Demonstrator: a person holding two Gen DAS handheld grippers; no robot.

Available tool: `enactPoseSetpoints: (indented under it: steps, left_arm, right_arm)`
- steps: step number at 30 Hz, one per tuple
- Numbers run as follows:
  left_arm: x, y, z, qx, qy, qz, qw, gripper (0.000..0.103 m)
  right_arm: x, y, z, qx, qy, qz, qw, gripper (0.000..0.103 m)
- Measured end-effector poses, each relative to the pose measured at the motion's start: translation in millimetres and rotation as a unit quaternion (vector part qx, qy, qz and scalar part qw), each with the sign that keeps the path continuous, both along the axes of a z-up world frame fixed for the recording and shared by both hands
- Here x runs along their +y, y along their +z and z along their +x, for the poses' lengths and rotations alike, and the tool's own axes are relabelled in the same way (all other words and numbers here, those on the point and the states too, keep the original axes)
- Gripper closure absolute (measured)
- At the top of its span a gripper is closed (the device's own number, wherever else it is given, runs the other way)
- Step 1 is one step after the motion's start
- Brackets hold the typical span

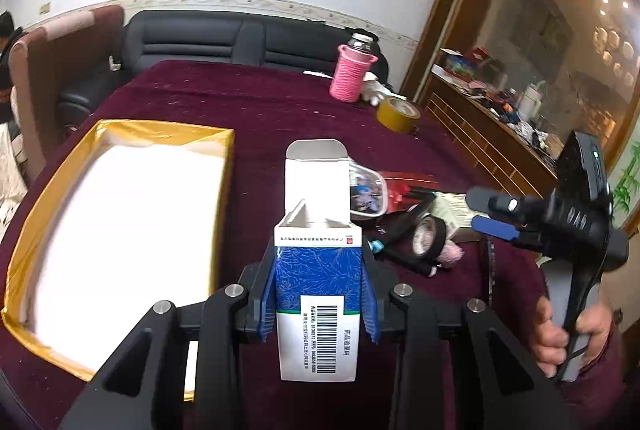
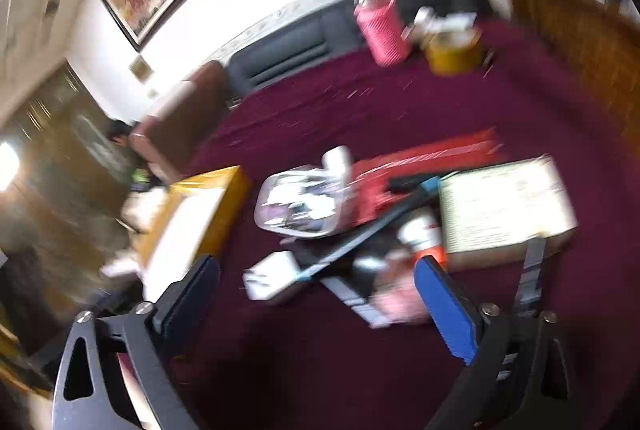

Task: Organize objects
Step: 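Grasp the blue-white medicine box with left tool while right tool grasps white charger plug, then carry box and charger into the gold-rimmed tray and open both tools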

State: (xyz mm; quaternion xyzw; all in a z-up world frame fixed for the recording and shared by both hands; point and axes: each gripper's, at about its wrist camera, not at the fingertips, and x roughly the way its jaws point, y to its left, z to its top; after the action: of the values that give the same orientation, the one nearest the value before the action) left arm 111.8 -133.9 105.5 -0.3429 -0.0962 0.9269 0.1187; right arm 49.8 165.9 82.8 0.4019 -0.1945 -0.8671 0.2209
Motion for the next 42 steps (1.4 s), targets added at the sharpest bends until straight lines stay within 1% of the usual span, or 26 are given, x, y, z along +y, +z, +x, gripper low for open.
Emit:
enactPoseSetpoints:
  steps: [2, 3, 4, 7, 11, 14, 16, 17, 18, 20, 23, 24, 27, 28, 29, 32, 35, 37, 39, 42]
  left_arm:
    - [-10, -2, 2, -0.002, 0.008, 0.004, 1.0, 0.07]
    - [-16, -4, 4, -0.004, 0.011, 0.008, 0.9999, 0.07]
    - [-21, -4, 5, -0.005, 0.015, 0.011, 0.9998, 0.07]
    - [-34, -6, 10, -0.003, 0.024, 0.015, 0.9996, 0.07]
    - [-48, -7, 17, -0.001, 0.036, 0.021, 0.9991, 0.07]
    - [-57, -10, 21, -0.001, 0.043, 0.025, 0.9987, 0.07]
    - [-63, -12, 20, -0.003, 0.046, 0.03, 0.9985, 0.07]
    - [-66, -14, 21, -0.005, 0.047, 0.032, 0.9984, 0.07]
    - [-69, -16, 22, -0.006, 0.048, 0.034, 0.9983, 0.07]
    - [-73, -18, 23, -0.007, 0.049, 0.035, 0.9981, 0.07]
    - [-79, -21, 24, -0.011, 0.053, 0.037, 0.9979, 0.07]
    - [-82, -22, 23, -0.013, 0.053, 0.038, 0.9978, 0.07]
    - [-86, -26, 26, -0.018, 0.054, 0.039, 0.9976, 0.07]
    - [-87, -26, 26, -0.018, 0.054, 0.039, 0.9976, 0.07]
    - [-89, -27, 27, -0.019, 0.054, 0.039, 0.9976, 0.07]
    - [-92, -29, 27, -0.02, 0.055, 0.038, 0.9976, 0.07]
    - [-96, -28, 26, -0.02, 0.059, 0.039, 0.9973, 0.07]
    - [-99, -25, 26, -0.02, 0.06, 0.039, 0.9972, 0.07]
    - [-101, -20, 23, -0.02, 0.06, 0.037, 0.9973, 0.07]
    - [-103, -12, 15, -0.022, 0.057, 0.026, 0.9978, 0.07]
  right_arm:
    - [-11, -7, -9, -0.032, 0.022, -0.054, 0.998, 0.008]
    - [-19, -12, -12, -0.047, 0.029, -0.072, 0.996, 0.009]
    - [-27, -14, -11, -0.053, 0.034, -0.072, 0.995, 0.01]
    - [-64, -23, -14, -0.056, 0.047, -0.006, 0.997, 0.01]
    - [-104, -40, -14, -0.054, 0.06, 0.068, 0.994, 0.01]
    - [-118, -51, -12, -0.065, 0.064, 0.091, 0.992, 0.01]
    - [-124, -55, -11, -0.07, 0.055, 0.118, 0.989, 0.01]
    - [-129, -59, -12, -0.067, 0.043, 0.14, 0.987, 0.01]
    - [-128, -60, -14, -0.066, 0.033, 0.15, 0.986, 0.01]
    - [-130, -65, -21, -0.067, 0.013, 0.163, 0.984, 0.011]
    - [-135, -74, -34, -0.088, -0.016, 0.161, 0.983, 0.013]
    - [-138, -73, -37, -0.084, -0.025, 0.17, 0.981, 0.014]
    - [-145, -73, -38, -0.072, -0.046, 0.204, 0.975, 0.028]
    - [-146, -72, -38, -0.068, -0.052, 0.217, 0.972, 0.04]
    - [-147, -72, -37, -0.06, -0.055, 0.234, 0.969, 0.04]
    - [-143, -72, -35, -0.056, -0.05, 0.227, 0.971, 0.04]
    - [-135, -70, -29, -0.061, -0.038, 0.198, 0.978, 0.04]
    - [-130, -66, -23, -0.069, -0.025, 0.169, 0.983, 0.04]
    - [-128, -60, -16, -0.069, -0.011, 0.145, 0.987, 0.04]
    - [-134, -42, -10, -0.054, 0.007, 0.122, 0.991, 0.04]
